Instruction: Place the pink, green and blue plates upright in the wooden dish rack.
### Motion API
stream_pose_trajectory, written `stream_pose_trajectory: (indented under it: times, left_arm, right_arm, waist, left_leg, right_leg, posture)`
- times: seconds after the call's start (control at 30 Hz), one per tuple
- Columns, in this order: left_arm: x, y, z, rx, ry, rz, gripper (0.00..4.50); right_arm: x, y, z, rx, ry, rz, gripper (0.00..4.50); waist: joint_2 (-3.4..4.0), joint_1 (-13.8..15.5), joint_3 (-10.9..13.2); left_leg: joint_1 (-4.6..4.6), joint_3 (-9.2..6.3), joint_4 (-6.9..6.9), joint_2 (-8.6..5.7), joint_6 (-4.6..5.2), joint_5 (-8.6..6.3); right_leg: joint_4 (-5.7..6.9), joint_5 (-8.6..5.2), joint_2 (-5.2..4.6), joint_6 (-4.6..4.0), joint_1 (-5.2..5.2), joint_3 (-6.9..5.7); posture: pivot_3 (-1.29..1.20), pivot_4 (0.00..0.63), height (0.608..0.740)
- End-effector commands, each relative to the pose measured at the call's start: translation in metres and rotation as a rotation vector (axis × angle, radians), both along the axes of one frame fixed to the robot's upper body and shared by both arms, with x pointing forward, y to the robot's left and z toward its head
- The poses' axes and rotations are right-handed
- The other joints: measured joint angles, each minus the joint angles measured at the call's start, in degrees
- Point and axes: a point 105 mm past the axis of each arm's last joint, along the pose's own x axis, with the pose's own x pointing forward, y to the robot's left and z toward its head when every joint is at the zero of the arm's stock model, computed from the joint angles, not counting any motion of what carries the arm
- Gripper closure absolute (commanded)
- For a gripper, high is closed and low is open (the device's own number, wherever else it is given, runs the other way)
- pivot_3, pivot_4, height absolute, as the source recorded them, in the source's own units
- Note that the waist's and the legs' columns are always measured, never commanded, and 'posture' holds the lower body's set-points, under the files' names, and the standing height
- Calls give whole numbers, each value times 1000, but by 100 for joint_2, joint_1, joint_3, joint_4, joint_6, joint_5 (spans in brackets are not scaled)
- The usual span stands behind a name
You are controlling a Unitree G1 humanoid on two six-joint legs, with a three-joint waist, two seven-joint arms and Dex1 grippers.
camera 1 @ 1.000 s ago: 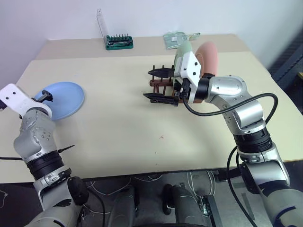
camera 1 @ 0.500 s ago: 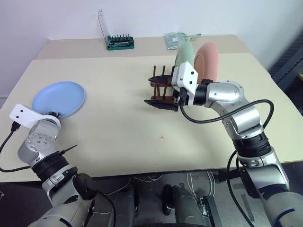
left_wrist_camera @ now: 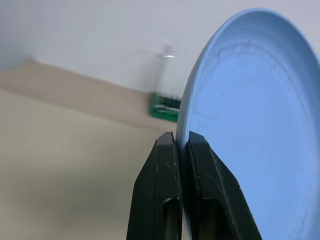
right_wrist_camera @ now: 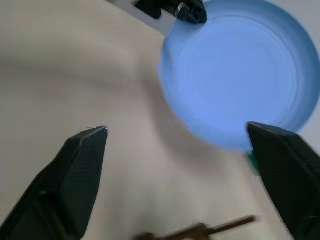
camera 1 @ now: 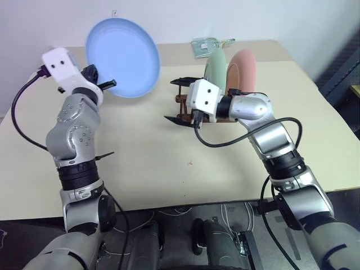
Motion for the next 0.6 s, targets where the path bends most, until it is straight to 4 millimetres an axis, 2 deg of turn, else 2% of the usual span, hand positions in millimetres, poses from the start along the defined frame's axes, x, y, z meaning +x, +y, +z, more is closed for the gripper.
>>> stream_pose_trajectory:
  times: [0.03, 0.2, 0.33, 0.43, 0.6]
  left_arm:
    - [-12, -22, 33, 28, -105, -70, 4500]
    - [-16, -40, 39, 14, -85, -138, 4500]
    - [-17, -45, 39, 5, -68, -171, 4500]
    - [-18, -47, 38, -1, -59, -189, 4500]
    - [-18, -44, 37, -21, -46, -181, 4500]
  right_arm:
    - [7, 8, 14, -40, -168, -13, 34]
    - [22, 12, 10, -126, -297, -40, 34]
    - [31, 14, 15, -118, -357, -68, 34]
    - [39, 11, 22, -130, -433, -106, 839]
    - [41, 11, 22, -133, -469, -107, 3293]
  waist:
    - [0, 1, 0]
    - [-1, 2, 1]
    - [-1, 0, 2]
    - [0, 2, 2]
    - [-1, 0, 3]
  left_leg:
    - [0, 1, 0, 0, 0, 0]
    - [0, 0, 0, -1, 0, 0]
    - [0, -1, 0, -1, 0, 1]
    - [-1, -1, 0, -1, -1, 2]
    - [-1, -2, -1, 0, -2, 2]
  right_leg:
    - [-1, 0, -1, 0, 0, 1]
    - [-1, 0, -2, 0, 1, 2]
    - [-1, 1, -1, -1, 1, 2]
    - [-1, 1, -1, -1, 1, 2]
    - [-1, 2, -1, -3, 1, 3]
  posture:
    - [0, 150, 730]
    - [0, 150, 730]
    - [0, 150, 730]
    - [0, 150, 730]
    - [0, 150, 730]
